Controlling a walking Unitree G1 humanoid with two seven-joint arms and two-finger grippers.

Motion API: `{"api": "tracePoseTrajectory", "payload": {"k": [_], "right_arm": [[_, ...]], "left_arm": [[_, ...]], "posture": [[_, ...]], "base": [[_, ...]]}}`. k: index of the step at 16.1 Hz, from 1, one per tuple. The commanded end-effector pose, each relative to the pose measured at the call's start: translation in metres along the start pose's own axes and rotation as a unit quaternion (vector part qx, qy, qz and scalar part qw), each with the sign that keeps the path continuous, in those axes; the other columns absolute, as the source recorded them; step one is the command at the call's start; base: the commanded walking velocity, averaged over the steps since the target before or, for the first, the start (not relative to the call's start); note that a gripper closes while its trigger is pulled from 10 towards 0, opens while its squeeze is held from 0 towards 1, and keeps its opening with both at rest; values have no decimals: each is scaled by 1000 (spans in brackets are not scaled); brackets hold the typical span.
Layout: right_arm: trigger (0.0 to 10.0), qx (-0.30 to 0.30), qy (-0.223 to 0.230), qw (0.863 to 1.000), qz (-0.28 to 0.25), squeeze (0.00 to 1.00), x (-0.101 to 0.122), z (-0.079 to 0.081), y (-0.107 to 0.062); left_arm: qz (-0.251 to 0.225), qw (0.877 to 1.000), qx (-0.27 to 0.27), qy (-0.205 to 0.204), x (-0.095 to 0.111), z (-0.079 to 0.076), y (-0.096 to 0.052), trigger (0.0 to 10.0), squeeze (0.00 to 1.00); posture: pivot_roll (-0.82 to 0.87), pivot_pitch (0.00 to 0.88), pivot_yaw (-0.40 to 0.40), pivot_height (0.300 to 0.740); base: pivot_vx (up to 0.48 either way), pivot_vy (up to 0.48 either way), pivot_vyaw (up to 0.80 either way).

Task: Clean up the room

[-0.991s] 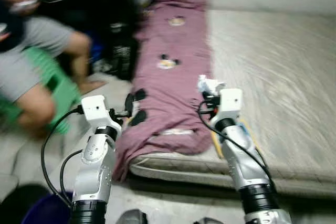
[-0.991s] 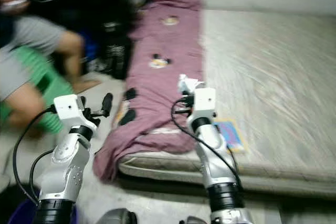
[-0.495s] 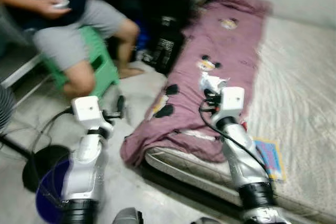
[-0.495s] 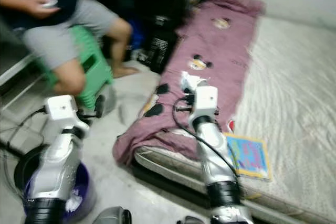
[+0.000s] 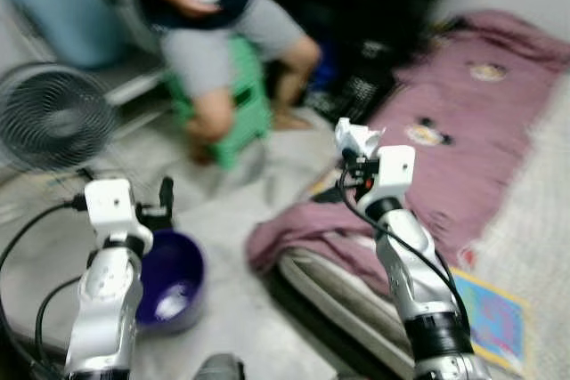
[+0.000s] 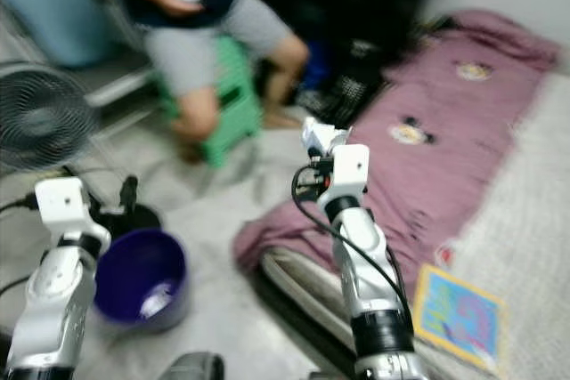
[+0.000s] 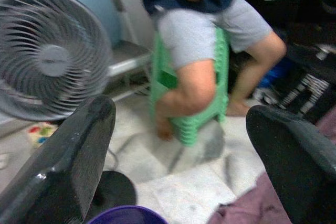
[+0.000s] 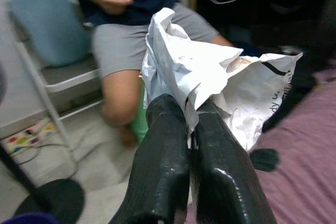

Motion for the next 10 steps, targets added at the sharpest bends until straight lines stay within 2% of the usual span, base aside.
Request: {"api": "tracePoseTrajectory", "payload": {"k": [1, 5, 10], "right_arm": [[10000, 3, -5, 1000, -7, 0, 4, 0, 1], [10000, 6, -7, 1000, -11, 0, 6, 1, 0], [10000, 13, -11, 1000, -11, 0, 5, 4, -1]], "left_arm": [[-11, 1000, -3, -2, 7, -6, 5, 10000, 0], [-15, 1000, -13, -4, 10, -12, 7, 10000, 0], [-13, 1000, -14, -4, 9, -12, 6, 10000, 0]], "posture": [[-84, 0, 3, 740], [-92, 0, 9, 740], [-85, 0, 8, 740]], "base": [[0, 0, 763], [0, 0, 769], [0, 0, 769]]}}
Point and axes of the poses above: a point about 5 cm out from each wrist's last joint towards the gripper, its own y axis pointing out of the wrist towards the gripper, its own x axis along the axis of the wrist's last joint, z = x × y, the point moved 1 cm from there along y, pointing out of the wrist towards the gripper, and after that the axes turned 14 degrees about y, right-handed, at the moved point
